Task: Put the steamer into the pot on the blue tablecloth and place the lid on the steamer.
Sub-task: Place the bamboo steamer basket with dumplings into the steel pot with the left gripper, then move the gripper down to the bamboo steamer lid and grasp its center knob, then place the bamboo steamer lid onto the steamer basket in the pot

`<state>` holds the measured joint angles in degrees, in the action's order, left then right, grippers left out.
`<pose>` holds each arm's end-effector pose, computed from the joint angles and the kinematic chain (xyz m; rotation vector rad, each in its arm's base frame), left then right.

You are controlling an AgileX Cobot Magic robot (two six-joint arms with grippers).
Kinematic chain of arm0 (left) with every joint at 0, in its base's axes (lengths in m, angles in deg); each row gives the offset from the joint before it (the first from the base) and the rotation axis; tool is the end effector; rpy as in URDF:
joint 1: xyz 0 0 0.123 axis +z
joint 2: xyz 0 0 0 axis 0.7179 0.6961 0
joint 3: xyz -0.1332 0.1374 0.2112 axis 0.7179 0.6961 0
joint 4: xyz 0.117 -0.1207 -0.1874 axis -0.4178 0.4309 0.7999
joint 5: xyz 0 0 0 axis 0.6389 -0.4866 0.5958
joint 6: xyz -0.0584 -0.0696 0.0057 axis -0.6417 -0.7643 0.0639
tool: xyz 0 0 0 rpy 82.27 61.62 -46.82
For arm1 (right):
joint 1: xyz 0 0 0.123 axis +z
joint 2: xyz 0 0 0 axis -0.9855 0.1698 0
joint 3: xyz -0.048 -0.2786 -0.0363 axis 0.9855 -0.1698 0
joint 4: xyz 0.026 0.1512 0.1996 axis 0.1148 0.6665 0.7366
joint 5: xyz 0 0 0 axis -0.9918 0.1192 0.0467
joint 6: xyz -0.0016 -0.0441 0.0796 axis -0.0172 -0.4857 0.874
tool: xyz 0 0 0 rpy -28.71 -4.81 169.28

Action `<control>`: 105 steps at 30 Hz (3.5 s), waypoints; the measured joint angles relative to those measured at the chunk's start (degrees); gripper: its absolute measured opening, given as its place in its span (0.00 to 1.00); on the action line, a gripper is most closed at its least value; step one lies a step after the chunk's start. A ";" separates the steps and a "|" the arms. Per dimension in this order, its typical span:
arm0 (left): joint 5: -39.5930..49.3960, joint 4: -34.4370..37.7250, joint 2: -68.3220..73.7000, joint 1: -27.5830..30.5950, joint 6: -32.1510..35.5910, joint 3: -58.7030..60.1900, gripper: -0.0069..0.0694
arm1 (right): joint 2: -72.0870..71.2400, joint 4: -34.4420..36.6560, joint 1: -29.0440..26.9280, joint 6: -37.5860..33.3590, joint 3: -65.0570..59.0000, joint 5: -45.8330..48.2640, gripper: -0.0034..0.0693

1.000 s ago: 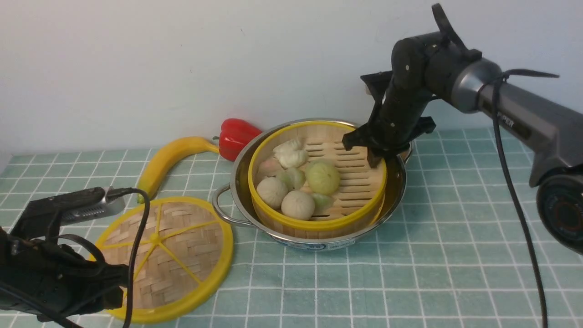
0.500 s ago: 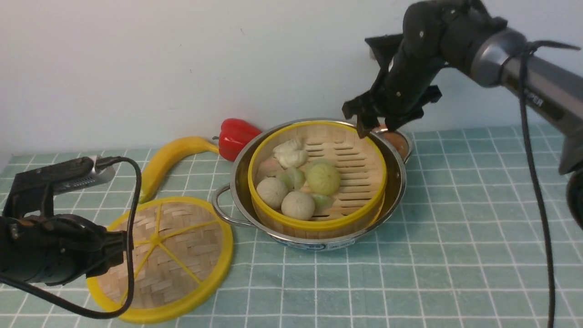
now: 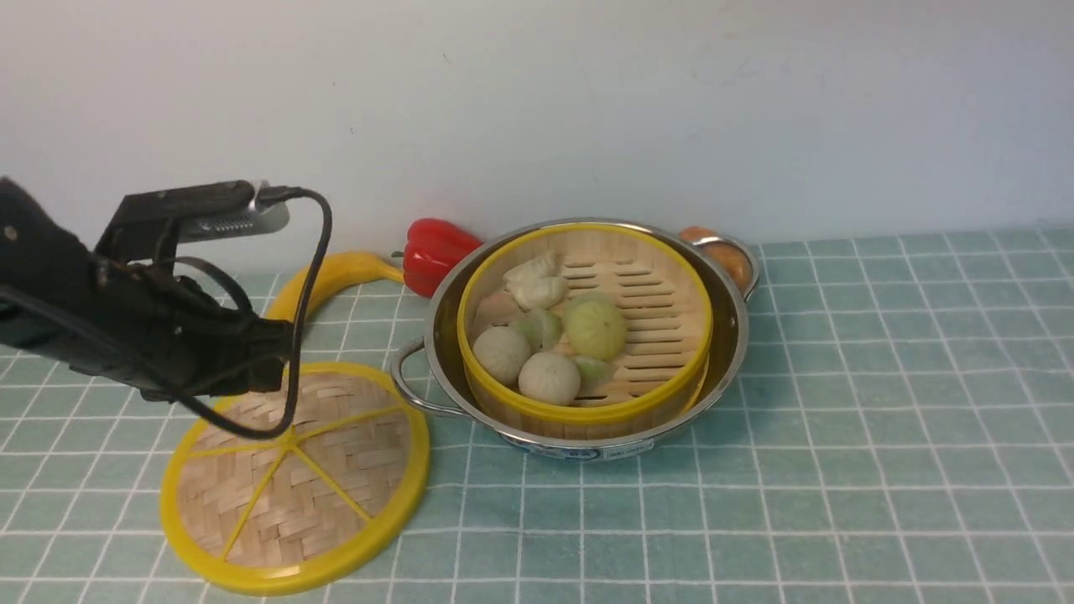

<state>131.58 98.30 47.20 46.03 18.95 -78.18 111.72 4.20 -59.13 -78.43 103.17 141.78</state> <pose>0.3058 -0.0153 0.2527 0.0312 2.6674 -0.2405 0.3029 0.1300 0.5268 -0.2893 2.1259 0.4614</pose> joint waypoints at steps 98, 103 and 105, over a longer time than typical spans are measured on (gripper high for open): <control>11.37 -23.93 37.71 -31.95 -14.50 -52.36 0.24 | -47.54 11.38 0.00 -2.98 -30.26 0.44 0.68; 11.28 -23.98 37.93 -31.95 -14.50 -52.43 0.24 | -47.54 11.38 0.00 -2.98 -30.26 0.44 0.68; 11.02 -23.98 38.42 -31.95 -14.50 -52.56 0.24 | -47.54 11.38 0.00 -2.98 -30.26 0.44 0.68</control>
<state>142.60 74.32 85.62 14.08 4.45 -130.74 64.17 15.58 -59.13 -81.41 72.91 142.22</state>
